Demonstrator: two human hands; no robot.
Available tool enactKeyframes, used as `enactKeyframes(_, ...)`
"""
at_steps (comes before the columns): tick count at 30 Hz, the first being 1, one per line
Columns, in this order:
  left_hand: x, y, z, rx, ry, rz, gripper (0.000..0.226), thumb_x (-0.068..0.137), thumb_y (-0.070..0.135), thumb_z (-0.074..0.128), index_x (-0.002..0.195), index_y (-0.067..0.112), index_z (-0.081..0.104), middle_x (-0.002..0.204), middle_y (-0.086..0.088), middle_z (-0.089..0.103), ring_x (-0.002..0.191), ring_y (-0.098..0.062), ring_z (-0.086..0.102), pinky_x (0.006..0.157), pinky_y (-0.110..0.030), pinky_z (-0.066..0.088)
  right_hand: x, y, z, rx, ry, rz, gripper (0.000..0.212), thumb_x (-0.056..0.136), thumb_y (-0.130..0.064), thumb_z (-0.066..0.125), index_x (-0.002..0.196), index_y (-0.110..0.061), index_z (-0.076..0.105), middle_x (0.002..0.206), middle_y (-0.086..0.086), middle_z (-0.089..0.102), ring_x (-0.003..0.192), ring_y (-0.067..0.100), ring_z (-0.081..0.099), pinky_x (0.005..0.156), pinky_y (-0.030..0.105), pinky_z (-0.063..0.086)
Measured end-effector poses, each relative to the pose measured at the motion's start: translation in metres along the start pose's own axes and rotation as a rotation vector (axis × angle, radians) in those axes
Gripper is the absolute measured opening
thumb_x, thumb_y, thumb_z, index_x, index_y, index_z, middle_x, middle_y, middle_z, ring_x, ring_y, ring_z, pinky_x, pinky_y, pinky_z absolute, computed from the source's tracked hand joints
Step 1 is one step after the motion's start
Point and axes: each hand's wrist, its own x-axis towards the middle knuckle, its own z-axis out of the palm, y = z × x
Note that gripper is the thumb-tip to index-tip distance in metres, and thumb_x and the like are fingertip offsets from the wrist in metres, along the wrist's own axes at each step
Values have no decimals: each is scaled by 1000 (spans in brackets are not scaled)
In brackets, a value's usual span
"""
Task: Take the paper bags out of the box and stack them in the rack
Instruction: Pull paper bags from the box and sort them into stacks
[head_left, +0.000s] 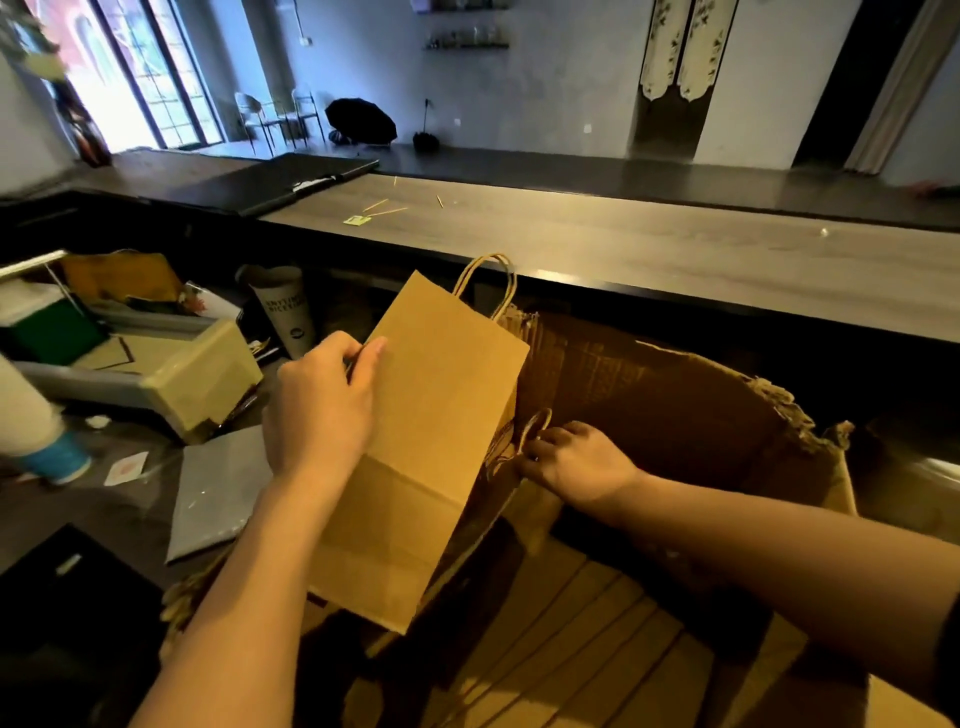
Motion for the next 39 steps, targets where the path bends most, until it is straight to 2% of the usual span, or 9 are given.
enactKeyframes(4,0,0,-7,-91,-4,-56,30,96,37,45,84,13,59,64,3,52,56,-6,46,47,-20,26,-22,24,-36,88,147,26,47,99,-17,40,145,-19,29,147,11,34,115,29,55,91,40,48)
enactKeyframes(8,-3,11,-11,-193,-15,-81,31,97,32,45,83,9,60,63,0,50,56,-11,45,49,-22,25,-64,52,-51,250,514,51,61,70,-4,78,123,-14,49,125,15,58,86,29,69,54,35,57)
enactKeyframes(13,-10,55,-3,-386,-129,-156,33,97,36,45,81,13,62,74,-7,61,68,-20,54,55,-27,37,-122,72,-59,369,881,116,69,69,0,79,127,-12,42,133,8,43,105,29,63,78,32,58)
enactKeyframes(17,-20,112,3,-623,-302,-218,29,97,40,43,90,22,66,89,-1,67,83,-16,62,68,-28,47,-155,80,-63,502,1252,316,37,85,-7,61,121,-10,49,127,12,49,116,20,53,98,24,47)
enactKeyframes(20,-33,162,11,-725,-425,-233,29,95,43,44,98,25,67,96,3,70,94,-16,65,86,-35,51,-185,86,-68,614,1475,469,31,85,1,61,115,-7,57,120,13,55,116,15,53,103,18,41)
enactKeyframes(29,-114,286,51,-762,-851,-45,33,96,43,42,95,22,69,96,4,71,95,-13,65,91,-35,50,-297,100,-27,657,1659,902,23,89,-17,55,111,-13,58,116,5,57,114,-12,48,98,15,42)
enactKeyframes(35,-198,329,104,-797,-1206,-171,30,97,38,45,95,20,70,95,4,73,91,-12,68,87,-32,53,-371,85,34,789,1727,1132,17,87,-23,56,102,-19,62,106,2,63,106,16,60,90,41,49)
enactKeyframes(37,-227,334,121,-815,-1305,-252,27,96,36,47,96,22,70,94,7,74,90,-10,68,81,-27,52,-393,76,58,775,1690,1233,19,84,-19,60,102,-26,62,109,1,63,107,21,60,93,40,48)
enactKeyframes(39,-258,336,138,-829,-1370,-377,23,95,34,50,101,21,68,99,4,73,95,-12,67,85,-28,52,-419,65,83,769,1586,1384,23,82,-12,62,97,-29,64,113,-13,60,109,13,57,93,32,47)
